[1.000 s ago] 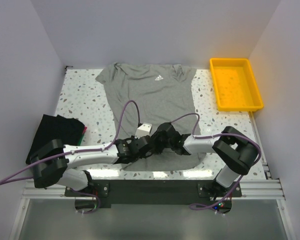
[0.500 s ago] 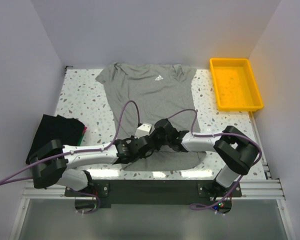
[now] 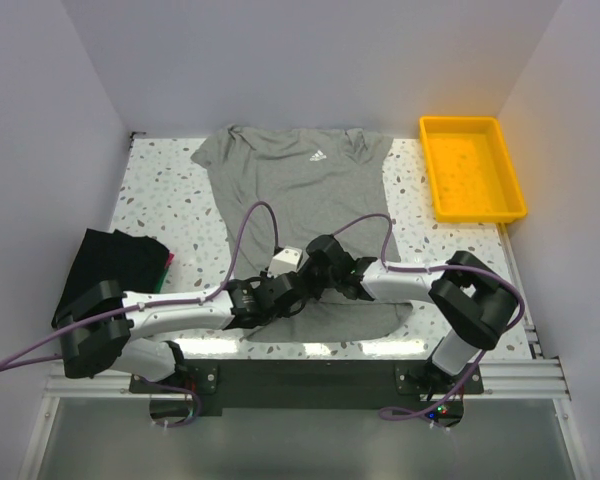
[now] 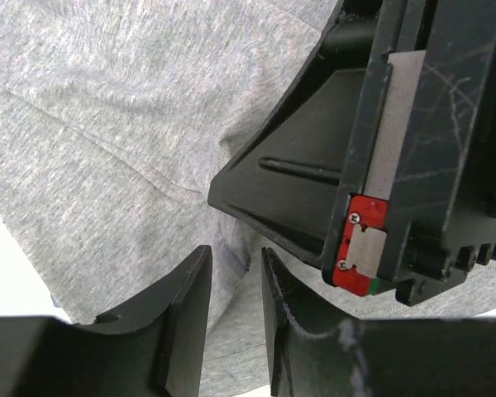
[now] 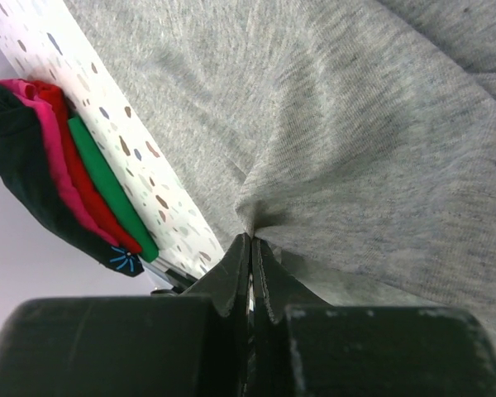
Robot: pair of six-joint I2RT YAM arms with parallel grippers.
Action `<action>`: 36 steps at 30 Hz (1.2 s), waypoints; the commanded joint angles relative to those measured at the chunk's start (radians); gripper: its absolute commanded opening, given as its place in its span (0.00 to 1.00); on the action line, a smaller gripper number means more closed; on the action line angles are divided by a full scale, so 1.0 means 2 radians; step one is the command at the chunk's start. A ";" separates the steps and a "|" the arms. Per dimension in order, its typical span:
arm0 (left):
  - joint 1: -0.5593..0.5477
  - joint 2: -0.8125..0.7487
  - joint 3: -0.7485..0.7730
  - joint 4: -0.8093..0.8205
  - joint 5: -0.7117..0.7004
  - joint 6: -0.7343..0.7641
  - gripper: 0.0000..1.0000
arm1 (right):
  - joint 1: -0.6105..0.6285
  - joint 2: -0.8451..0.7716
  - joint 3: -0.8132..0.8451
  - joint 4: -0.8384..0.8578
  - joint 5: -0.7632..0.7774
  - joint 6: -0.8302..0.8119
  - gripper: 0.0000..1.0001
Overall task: Fold and stack the t-shirts
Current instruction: Flatten the tshirt out
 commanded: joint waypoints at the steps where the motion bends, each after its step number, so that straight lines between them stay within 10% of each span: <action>1: 0.001 -0.010 -0.001 0.014 -0.017 0.009 0.36 | 0.003 -0.004 0.017 -0.008 0.011 -0.009 0.00; 20: -0.006 0.028 0.006 0.028 -0.029 0.012 0.30 | 0.002 -0.004 0.018 -0.011 0.011 -0.008 0.00; 30: -0.006 0.016 0.007 -0.008 -0.077 -0.019 0.00 | 0.002 -0.016 0.023 -0.032 0.024 -0.040 0.00; 36: -0.005 -0.007 0.015 -0.091 -0.110 -0.090 0.00 | 0.001 -0.067 0.035 -0.111 0.057 -0.108 0.44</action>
